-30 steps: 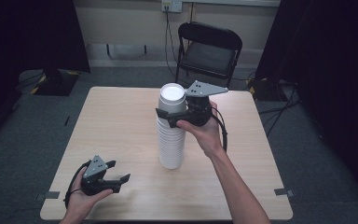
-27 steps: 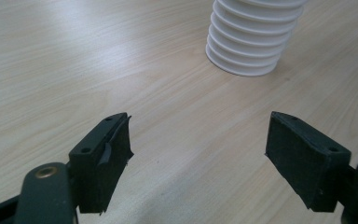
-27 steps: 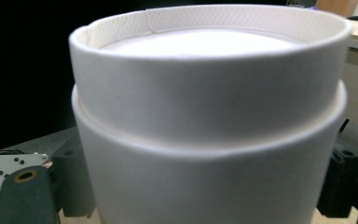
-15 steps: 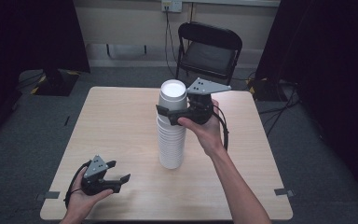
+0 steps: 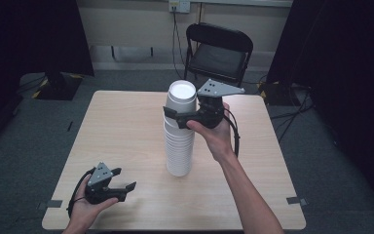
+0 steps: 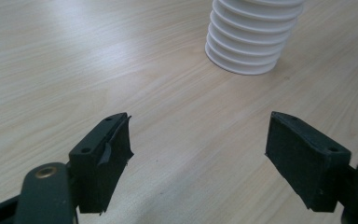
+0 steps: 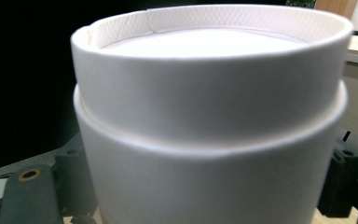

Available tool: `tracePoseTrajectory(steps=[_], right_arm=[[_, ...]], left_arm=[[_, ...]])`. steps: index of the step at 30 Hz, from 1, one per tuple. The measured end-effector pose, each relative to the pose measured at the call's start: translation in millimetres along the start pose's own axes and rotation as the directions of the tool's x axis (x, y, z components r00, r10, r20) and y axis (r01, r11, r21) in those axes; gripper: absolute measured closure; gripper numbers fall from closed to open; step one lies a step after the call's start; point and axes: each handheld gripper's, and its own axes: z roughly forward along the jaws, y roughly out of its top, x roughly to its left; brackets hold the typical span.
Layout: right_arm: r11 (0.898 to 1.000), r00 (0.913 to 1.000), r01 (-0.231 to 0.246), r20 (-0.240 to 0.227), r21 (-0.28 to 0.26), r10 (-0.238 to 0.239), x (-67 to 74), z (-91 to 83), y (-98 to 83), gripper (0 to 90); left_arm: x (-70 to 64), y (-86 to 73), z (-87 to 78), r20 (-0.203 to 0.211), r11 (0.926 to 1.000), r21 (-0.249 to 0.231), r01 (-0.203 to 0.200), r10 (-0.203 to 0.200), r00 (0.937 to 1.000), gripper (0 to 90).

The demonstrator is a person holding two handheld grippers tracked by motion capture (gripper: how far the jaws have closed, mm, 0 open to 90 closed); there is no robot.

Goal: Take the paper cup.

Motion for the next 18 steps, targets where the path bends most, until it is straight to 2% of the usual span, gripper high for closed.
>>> tracePoseTrajectory(steps=[3,18], right_arm=[[1.000,1.0000,-0.003,0.002,-0.025,0.003,0.8,-2.9,3.8,15.4],[0.999,0.9998,-0.019,-0.003,-0.050,0.019,1.2,-7.4,14.5,15.7]], left_arm=[[-0.1,0.1,0.3,0.001,1.0000,0.001,-0.003,0.003,1.0000,21.8],[-0.2,0.0,-0.1,0.002,1.0000,0.000,-0.004,0.004,1.0000,21.6]])
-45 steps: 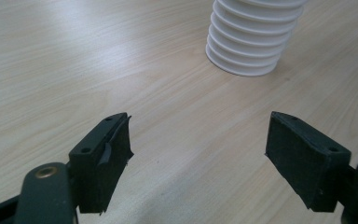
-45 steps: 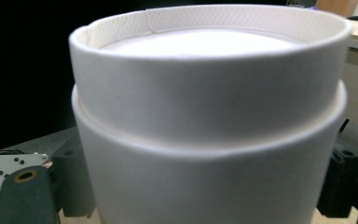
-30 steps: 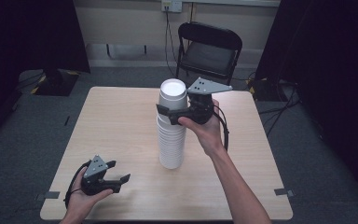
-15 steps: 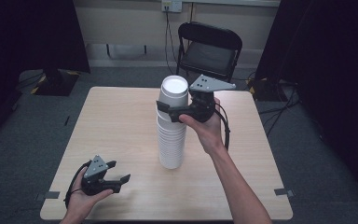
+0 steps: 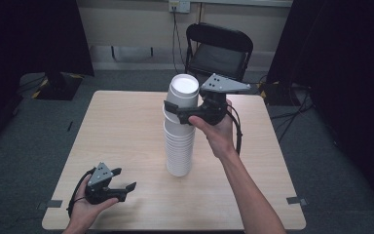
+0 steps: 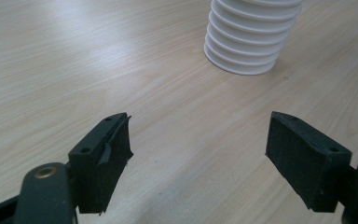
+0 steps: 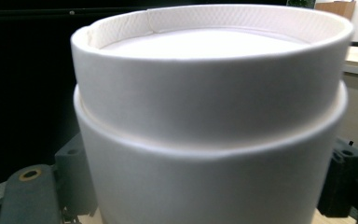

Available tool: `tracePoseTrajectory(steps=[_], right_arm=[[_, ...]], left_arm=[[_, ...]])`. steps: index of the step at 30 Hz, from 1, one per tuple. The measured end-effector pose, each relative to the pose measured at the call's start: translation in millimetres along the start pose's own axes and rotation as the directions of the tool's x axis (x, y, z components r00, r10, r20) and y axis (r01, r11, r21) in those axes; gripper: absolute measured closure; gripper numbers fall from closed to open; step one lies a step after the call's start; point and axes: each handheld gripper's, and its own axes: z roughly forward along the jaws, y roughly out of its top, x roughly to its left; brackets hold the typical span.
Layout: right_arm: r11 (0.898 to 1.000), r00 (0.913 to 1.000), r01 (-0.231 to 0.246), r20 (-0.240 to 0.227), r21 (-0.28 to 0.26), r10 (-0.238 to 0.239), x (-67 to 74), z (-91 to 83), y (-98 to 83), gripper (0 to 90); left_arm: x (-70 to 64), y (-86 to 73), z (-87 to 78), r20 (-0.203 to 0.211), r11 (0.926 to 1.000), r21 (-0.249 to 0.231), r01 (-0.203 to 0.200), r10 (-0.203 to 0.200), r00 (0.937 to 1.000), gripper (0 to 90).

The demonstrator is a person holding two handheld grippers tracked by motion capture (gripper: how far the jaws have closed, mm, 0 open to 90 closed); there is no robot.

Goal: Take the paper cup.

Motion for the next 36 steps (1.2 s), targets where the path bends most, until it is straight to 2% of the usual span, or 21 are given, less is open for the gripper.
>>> tracePoseTrajectory(steps=[9,12,27,36], right_arm=[[0.999,0.9999,-0.016,0.006,-0.030,0.016,-0.3,-6.3,7.3,15.8],[0.999,0.9998,-0.019,0.008,-0.047,0.020,-1.0,-9.0,8.9,15.9],[0.993,0.9989,-0.036,0.027,-0.110,0.039,-2.9,-30.0,21.1,16.1],[0.994,0.9974,-0.030,0.062,-0.103,0.037,-8.4,-47.3,18.9,16.2]], left_arm=[[0.2,0.5,-0.5,-0.005,0.9999,0.002,-0.011,0.011,0.9999,21.6],[0.0,0.0,0.2,-0.002,1.0000,0.000,-0.001,0.001,1.0000,21.6],[0.1,0.3,0.4,-0.005,0.9999,0.003,-0.011,0.011,0.9999,21.6],[-1.6,0.6,0.7,0.001,0.9999,0.006,-0.014,0.014,0.9999,22.0]])
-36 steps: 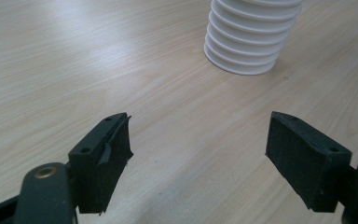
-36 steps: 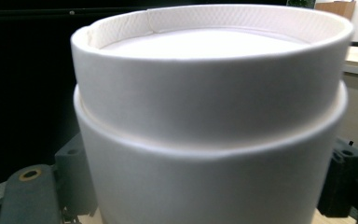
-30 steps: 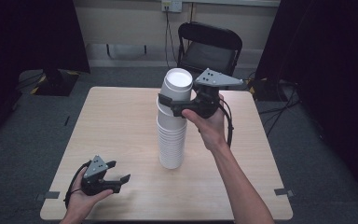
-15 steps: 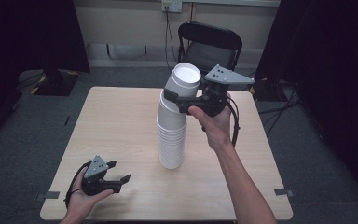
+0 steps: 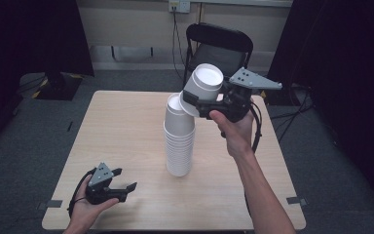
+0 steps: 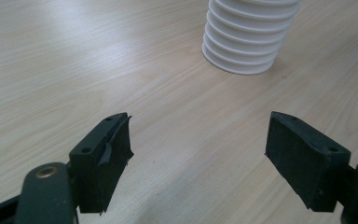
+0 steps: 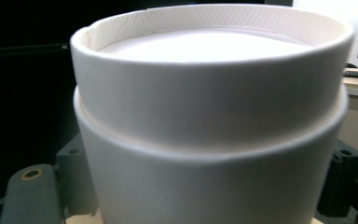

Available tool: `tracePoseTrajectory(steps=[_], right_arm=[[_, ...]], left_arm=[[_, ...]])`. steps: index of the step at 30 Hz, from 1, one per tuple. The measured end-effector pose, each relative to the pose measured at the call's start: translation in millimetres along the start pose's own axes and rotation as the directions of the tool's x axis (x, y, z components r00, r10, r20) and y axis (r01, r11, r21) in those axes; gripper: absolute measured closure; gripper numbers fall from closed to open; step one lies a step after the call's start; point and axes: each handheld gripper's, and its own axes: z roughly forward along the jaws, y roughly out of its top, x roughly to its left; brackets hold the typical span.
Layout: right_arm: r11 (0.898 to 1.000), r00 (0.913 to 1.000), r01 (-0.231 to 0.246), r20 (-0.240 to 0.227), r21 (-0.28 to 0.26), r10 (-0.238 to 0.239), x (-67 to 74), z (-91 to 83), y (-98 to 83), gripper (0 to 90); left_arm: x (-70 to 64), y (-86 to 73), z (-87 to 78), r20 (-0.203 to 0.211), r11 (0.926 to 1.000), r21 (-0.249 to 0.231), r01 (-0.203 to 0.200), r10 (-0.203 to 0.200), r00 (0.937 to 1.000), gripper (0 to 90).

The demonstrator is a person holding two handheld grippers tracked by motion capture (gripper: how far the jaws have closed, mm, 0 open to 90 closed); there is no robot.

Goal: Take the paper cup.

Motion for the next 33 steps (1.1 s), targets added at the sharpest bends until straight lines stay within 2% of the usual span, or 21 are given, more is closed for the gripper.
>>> tracePoseTrajectory(steps=[5,12,14,15,19,21,23,26,27,33], right_arm=[[1.000,0.9993,-0.008,0.036,0.001,0.008,-12.2,-16.7,-6.2,16.2],[1.000,0.9964,-0.027,0.080,0.011,0.027,-22.4,-32.0,-16.3,16.2],[0.999,0.9956,-0.035,0.087,0.018,0.034,-25.1,-36.3,-19.7,16.3],[0.999,0.9951,-0.041,0.092,0.025,0.038,-26.2,-38.4,-21.6,16.3],[0.996,0.9919,-0.062,0.115,0.060,0.055,-32.1,-48.1,-35.6,16.3],[0.995,0.9910,-0.072,0.118,0.064,0.064,-32.7,-49.8,-39.3,16.3],[0.993,0.9902,-0.081,0.120,0.084,0.070,-33.4,-51.7,-47.6,16.3],[0.987,0.9867,-0.121,0.122,0.108,0.108,-35.2,-54.3,-67.2,16.3],[0.984,0.9851,-0.137,0.120,0.110,0.123,-35.6,-54.7,-72.6,16.3],[0.973,0.9780,-0.182,0.128,0.140,0.165,-34.3,-57.3,-91.6,16.5]], left_arm=[[-1.7,0.3,1.6,0.007,1.0000,0.004,-0.001,0.001,1.0000,22.4],[-5.0,2.2,1.6,0.004,0.9996,-0.011,-0.026,0.026,0.9996,22.4],[-5.2,2.3,0.6,-0.013,0.9997,-0.009,-0.025,0.024,0.9996,21.6],[-5.5,2.3,0.3,-0.014,0.9998,-0.015,-0.011,0.011,0.9998,21.6],[-2.7,1.8,1.0,0.006,0.9997,-0.013,0.019,-0.019,0.9998,20.5],[-3.2,2.1,1.2,0.005,0.9998,-0.011,0.017,-0.016,0.9999,20.5],[-5.1,2.9,1.6,0.012,0.9998,-0.020,0.001,0.000,0.9999,20.6],[-9.4,4.7,3.3,0.012,0.9989,-0.025,-0.040,0.040,0.9991,20.2],[-10.8,5.2,3.9,0.016,0.9988,-0.027,-0.040,0.040,0.9991,19.8],[-16.8,8.4,6.0,0.009,0.9953,-0.052,-0.082,0.083,0.9965,19.4]])
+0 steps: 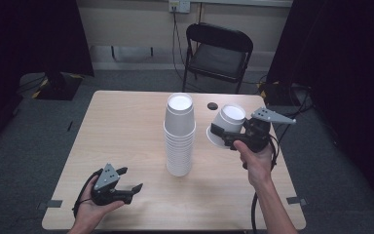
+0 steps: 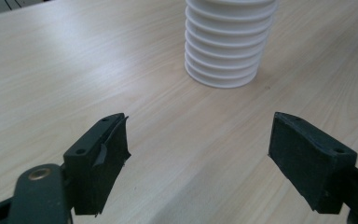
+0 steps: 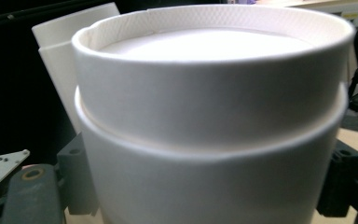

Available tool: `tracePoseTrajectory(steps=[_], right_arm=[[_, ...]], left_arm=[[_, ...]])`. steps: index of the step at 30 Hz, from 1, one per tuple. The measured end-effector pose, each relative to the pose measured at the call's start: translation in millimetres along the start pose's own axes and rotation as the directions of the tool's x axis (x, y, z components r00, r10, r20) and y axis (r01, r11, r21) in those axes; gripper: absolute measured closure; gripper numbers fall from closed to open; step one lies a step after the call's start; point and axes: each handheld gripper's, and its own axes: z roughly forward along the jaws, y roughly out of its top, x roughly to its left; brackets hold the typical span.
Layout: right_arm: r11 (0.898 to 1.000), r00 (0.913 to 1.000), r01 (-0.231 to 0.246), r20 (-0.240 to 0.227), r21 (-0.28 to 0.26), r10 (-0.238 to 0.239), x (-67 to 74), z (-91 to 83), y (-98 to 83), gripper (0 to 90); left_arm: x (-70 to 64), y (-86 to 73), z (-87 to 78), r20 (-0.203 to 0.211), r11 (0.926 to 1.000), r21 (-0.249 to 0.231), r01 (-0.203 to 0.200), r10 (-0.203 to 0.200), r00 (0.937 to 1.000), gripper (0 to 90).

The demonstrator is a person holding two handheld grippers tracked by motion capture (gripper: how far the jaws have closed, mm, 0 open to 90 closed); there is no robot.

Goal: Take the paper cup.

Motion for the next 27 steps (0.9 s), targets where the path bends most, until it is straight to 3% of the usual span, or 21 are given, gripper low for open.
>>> tracePoseTrajectory(steps=[9,11,12,13,14,17,20,22,23,27], right_arm=[[0.999,0.9998,-0.016,-0.014,0.045,0.017,6.7,-3.5,-31.8,16.4],[0.998,0.9995,-0.027,-0.018,0.056,0.028,6.7,-3.0,-39.4,16.4],[0.997,0.9995,-0.025,-0.017,0.075,0.026,8.1,-2.1,-45.4,16.4],[0.997,0.9995,-0.025,-0.017,0.075,0.026,8.1,-2.1,-45.4,16.4],[0.996,0.9994,-0.023,-0.023,0.085,0.025,9.4,-2.1,-48.2,16.4],[0.993,0.9993,-0.003,-0.037,0.122,0.008,20.3,-4.4,-54.7,16.3],[0.993,0.9980,-0.001,-0.062,0.117,0.008,30.2,-6.1,-58.6,16.3],[0.993,0.9972,0.006,-0.075,0.118,0.003,35.8,-4.6,-61.4,16.3],[0.992,0.9964,0.008,-0.085,0.122,0.003,38.5,-3.1,-63.1,16.3],[0.990,0.9943,0.006,-0.106,0.139,0.009,45.5,4.0,-68.7,16.3]], left_arm=[[-5.0,7.9,3.1,0.016,0.9996,-0.027,0.010,-0.009,0.9998,19.4],[-6.4,9.9,3.3,0.001,0.9992,-0.033,-0.021,0.022,0.9998,19.4],[-10.1,12.7,3.0,-0.025,0.9943,-0.070,-0.080,0.079,0.9966,19.5],[-10.1,12.7,3.0,-0.025,0.9943,-0.070,-0.080,0.079,0.9966,19.5],[-11.8,14.4,2.6,-0.031,0.9900,-0.088,-0.110,0.108,0.9937,19.5],[-17.7,26.4,6.5,-0.015,0.9897,-0.091,-0.111,0.110,0.9939,20.2],[-21.6,33.0,12.2,0.016,0.9895,-0.089,-0.114,0.116,0.9931,20.2],[-25.6,37.5,15.8,0.023,0.9864,-0.092,-0.136,0.138,0.9901,20.6],[-28.2,39.0,18.0,0.024,0.9862,-0.110,-0.124,0.128,0.9915,20.6],[-36.0,42.1,24.8,0.016,0.9828,-0.119,-0.141,0.144,0.9895,19.7]])
